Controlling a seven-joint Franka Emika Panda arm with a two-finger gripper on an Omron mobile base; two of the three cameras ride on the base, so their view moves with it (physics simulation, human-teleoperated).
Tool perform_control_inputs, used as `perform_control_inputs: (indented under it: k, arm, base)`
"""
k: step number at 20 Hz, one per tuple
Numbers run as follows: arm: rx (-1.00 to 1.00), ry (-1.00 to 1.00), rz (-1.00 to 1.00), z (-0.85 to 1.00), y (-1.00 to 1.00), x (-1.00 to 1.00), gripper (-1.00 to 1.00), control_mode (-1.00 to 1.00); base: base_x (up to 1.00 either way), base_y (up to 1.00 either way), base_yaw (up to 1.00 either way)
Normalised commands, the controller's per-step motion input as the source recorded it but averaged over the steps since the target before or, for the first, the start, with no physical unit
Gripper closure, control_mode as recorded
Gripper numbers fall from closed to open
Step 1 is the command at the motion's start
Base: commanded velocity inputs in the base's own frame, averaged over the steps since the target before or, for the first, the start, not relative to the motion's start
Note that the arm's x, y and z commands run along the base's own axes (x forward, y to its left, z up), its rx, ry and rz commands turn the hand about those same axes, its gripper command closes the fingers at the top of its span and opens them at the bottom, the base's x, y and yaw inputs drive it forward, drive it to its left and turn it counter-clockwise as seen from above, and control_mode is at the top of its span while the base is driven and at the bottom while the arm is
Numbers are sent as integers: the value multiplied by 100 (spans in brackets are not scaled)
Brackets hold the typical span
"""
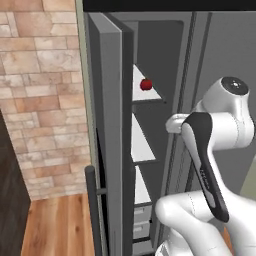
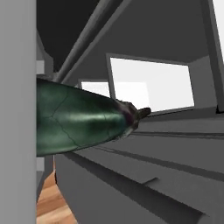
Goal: Take the tomato and eggplant out of the freezer and place them in the tupperware container on the counter. Then put the tupperware containing the vegetables back in the freezer.
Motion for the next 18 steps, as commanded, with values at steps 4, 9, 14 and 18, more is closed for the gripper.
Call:
perform_control_inputs:
  k: [4,9,14,18]
  arm:
    - [0,0,0,0,0,0,100,100]
    - [0,0,0,0,0,0,100,100]
    - [0,0,0,0,0,0,100,100]
    - [0,0,0,0,0,0,100,100]
  base:
    - [-100,-41,0]
    - [-34,-93,0]
    - [26,-100,1]
    - [49,-100,3]
